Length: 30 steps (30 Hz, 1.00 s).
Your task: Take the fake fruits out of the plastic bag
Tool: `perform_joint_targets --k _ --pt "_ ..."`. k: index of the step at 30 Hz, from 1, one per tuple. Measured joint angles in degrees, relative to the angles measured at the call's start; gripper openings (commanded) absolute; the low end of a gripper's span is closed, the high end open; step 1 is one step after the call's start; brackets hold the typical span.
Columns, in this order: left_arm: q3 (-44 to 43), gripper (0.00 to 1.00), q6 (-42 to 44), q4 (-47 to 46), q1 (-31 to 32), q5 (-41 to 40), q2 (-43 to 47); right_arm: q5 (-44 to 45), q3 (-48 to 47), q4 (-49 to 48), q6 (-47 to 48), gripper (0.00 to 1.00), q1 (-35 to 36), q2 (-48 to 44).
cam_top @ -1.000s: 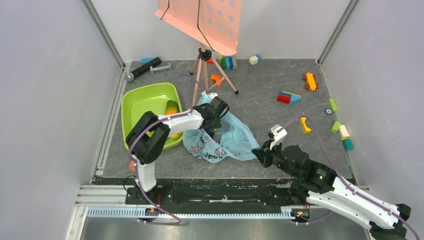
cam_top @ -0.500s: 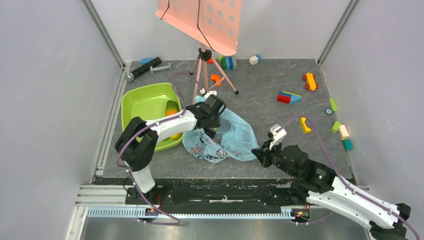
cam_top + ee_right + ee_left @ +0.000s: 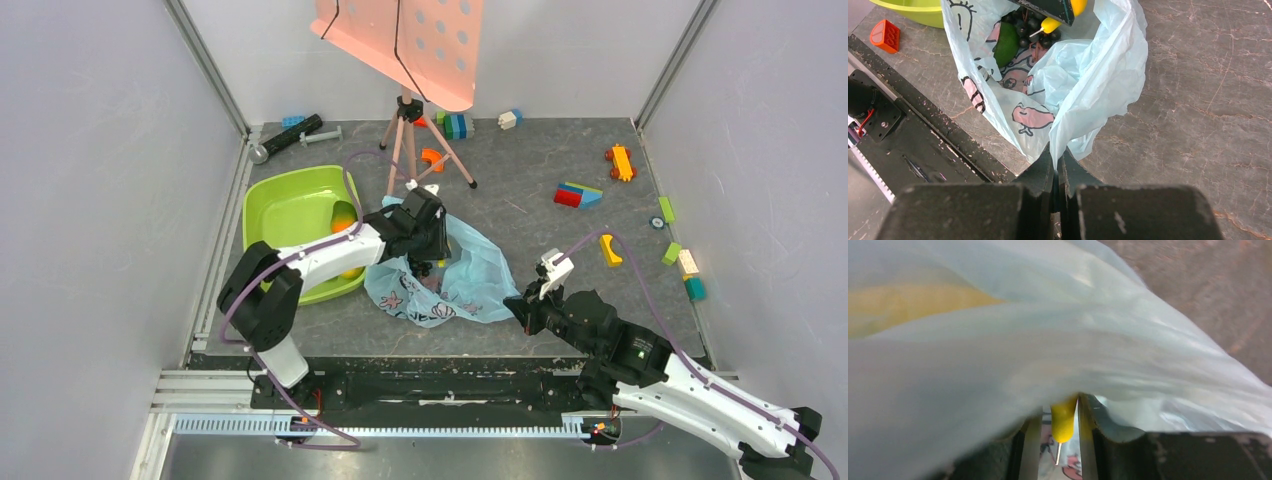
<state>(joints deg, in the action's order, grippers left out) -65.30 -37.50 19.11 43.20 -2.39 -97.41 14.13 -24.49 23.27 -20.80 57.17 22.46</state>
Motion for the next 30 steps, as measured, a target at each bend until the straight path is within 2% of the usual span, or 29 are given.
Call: perform_joint_targets --k 15,20,30 --pt "0.3 0.24 3.1 1.5 0.0 22.7 10.6 1.4 0.0 0.0 -0.1 0.00 0.0 -0.2" --pt "3.2 0.24 3.8 2.2 0.0 29.7 15.1 2.2 0.0 0.0 -0.2 0.00 0.0 -0.2" --pt "7.3 0.18 5.6 3.6 0.0 41.9 23.3 4.1 0.0 0.0 -0.7 0.00 0.0 -0.2"
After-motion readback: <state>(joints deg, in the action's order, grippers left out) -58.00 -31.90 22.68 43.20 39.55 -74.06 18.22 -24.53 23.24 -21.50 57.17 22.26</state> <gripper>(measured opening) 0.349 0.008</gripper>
